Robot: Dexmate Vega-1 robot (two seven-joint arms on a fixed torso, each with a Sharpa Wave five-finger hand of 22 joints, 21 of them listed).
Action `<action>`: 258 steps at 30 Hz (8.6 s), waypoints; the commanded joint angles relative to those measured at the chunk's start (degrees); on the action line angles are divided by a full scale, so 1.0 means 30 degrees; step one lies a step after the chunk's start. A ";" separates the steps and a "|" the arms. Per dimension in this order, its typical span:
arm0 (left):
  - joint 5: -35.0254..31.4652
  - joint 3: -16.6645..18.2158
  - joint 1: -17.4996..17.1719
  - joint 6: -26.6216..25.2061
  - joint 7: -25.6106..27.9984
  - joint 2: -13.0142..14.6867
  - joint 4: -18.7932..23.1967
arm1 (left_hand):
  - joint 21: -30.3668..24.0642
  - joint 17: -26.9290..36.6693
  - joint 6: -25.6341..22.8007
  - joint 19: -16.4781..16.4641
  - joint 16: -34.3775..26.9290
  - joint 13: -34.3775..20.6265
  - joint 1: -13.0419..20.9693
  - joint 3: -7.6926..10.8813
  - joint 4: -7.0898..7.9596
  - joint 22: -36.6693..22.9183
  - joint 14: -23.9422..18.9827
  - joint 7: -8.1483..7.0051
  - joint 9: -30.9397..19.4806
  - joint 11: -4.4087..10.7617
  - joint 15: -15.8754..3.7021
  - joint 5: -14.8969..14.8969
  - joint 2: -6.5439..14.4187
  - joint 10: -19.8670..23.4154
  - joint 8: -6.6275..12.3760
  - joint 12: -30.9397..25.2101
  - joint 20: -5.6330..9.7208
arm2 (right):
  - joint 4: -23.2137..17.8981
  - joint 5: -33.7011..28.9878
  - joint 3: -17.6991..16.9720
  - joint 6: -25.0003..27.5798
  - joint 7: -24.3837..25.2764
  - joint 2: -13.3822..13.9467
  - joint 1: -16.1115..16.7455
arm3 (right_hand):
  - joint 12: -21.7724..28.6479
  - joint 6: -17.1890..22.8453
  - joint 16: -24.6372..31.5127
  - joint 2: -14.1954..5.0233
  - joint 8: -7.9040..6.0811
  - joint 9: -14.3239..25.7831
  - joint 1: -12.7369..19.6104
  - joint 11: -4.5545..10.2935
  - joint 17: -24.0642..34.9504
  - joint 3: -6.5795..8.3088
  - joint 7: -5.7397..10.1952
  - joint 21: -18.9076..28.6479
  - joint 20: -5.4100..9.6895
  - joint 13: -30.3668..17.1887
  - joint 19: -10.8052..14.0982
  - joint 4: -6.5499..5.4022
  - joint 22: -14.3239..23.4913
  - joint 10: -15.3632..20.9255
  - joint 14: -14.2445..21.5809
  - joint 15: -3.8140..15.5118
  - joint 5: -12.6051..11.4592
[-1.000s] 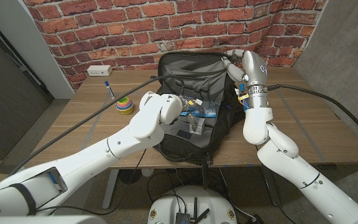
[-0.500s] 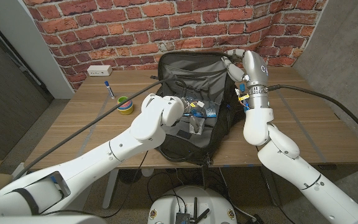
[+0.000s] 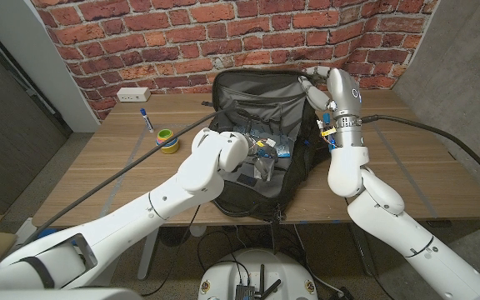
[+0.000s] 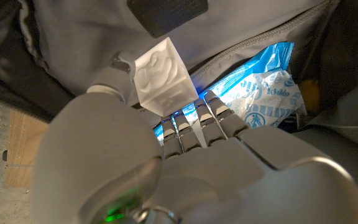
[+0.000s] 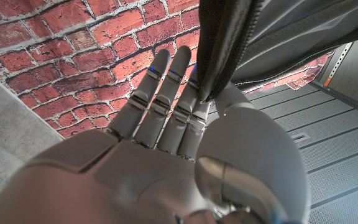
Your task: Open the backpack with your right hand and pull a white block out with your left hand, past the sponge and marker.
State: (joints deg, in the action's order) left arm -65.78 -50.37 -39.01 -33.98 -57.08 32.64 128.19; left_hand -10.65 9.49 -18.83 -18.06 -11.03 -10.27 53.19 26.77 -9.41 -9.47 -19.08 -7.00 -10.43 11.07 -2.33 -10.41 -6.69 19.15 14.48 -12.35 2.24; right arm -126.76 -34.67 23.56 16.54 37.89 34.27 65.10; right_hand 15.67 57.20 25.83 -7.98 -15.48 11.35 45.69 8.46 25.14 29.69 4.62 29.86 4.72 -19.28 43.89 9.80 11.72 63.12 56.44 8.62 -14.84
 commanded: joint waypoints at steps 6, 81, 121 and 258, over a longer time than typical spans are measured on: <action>-0.1375 0.0109 -0.0596 0.0312 -0.0389 -0.0292 -0.0022 | -0.0144 0.0056 -0.0542 -0.0315 -0.0097 -0.0060 0.0305 -0.0207 -0.0040 -0.0044 -0.0563 0.0059 -0.0064 0.0028 -0.3172 -0.0082 0.0043 0.0653 0.0171 -0.0113 0.2235 | -0.0194 -0.0021 -0.0200 -0.0169 0.0173 -0.0015 0.0392 | -0.0043 0.0168 -0.0038 -0.0153 -0.0056 0.0068 -0.0038 -0.0019 0.0105 0.0156 0.0020 0.0157 0.2418 -0.0064 -0.0101 -0.0055 0.0034 0.0180 0.0174 0.1293 -0.0102; -0.2291 0.2346 -0.4154 0.1946 0.4496 -0.0655 0.1227 | -0.0175 0.0333 -1.1607 -0.4157 -0.0368 -0.0225 0.5362 -0.3095 -0.0068 -0.0135 -1.2015 -0.0480 -0.0109 0.0297 -0.3850 -0.0217 0.1910 1.2363 0.0806 0.0080 0.3204 | -0.0285 -0.0077 -0.0645 -0.0085 0.0141 -0.0098 0.0661 | -0.0265 0.0249 -0.0241 -0.0148 0.0191 0.0108 -0.0075 -0.0036 0.0404 0.0218 0.0061 0.0772 0.2401 -0.0319 -0.0355 -0.0049 -0.0020 0.0245 0.0214 0.1296 -0.0146; -0.1597 0.5088 -0.7141 -0.1273 0.3584 0.0038 0.5746 | -0.0059 0.0267 -1.1668 -0.3878 -0.0010 -0.0258 0.5129 -0.3285 0.0127 -0.0113 -1.1875 -0.0432 -0.0147 0.0273 -0.3841 -0.0206 0.2196 1.2327 0.0390 0.0323 0.3179 | 0.0132 -0.0149 -0.0158 0.0198 0.0130 -0.0205 -0.0043 | -0.0379 0.0300 -0.0362 -0.0135 0.0293 0.0127 -0.0083 -0.0034 0.0545 0.0257 0.0063 0.1077 0.2394 -0.0432 -0.0536 -0.0037 -0.0053 0.0285 0.0206 0.1319 -0.0156; 1.0314 1.4719 -1.6468 -0.2978 2.2163 0.2312 0.6568 | -0.0222 0.0149 -1.1710 -0.4344 0.0236 -0.0242 0.3687 -0.3103 0.0279 -0.0139 -1.1544 -0.0008 -0.0243 0.0264 -0.3763 -0.0178 0.2979 1.2085 -0.0312 0.0464 0.3110 | -0.2988 -0.2267 -0.0024 0.0750 -0.0030 0.0524 0.4851 | -0.0818 0.0177 -0.1046 -0.0020 0.0618 0.0190 -0.0232 -0.0134 0.0810 0.0373 0.0169 0.1926 0.2259 -0.0677 -0.1329 -0.0068 -0.0198 0.0131 -0.0344 0.1252 -0.0144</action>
State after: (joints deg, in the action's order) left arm -38.21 -4.44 -90.98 -40.33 6.36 36.59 149.26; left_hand -11.11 9.72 -52.70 -30.44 -9.76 -10.77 65.85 16.84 -9.41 -9.75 -53.22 -7.72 -11.12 11.77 -6.67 -10.75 -3.96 55.64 13.27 -10.53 2.76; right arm -135.23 -42.02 24.27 19.94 38.30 34.82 77.50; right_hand 13.51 57.62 22.85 -7.91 -13.36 11.56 45.17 8.27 27.35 30.47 4.84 35.40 3.69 -21.16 40.20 9.62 11.21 63.54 55.66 8.27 -14.94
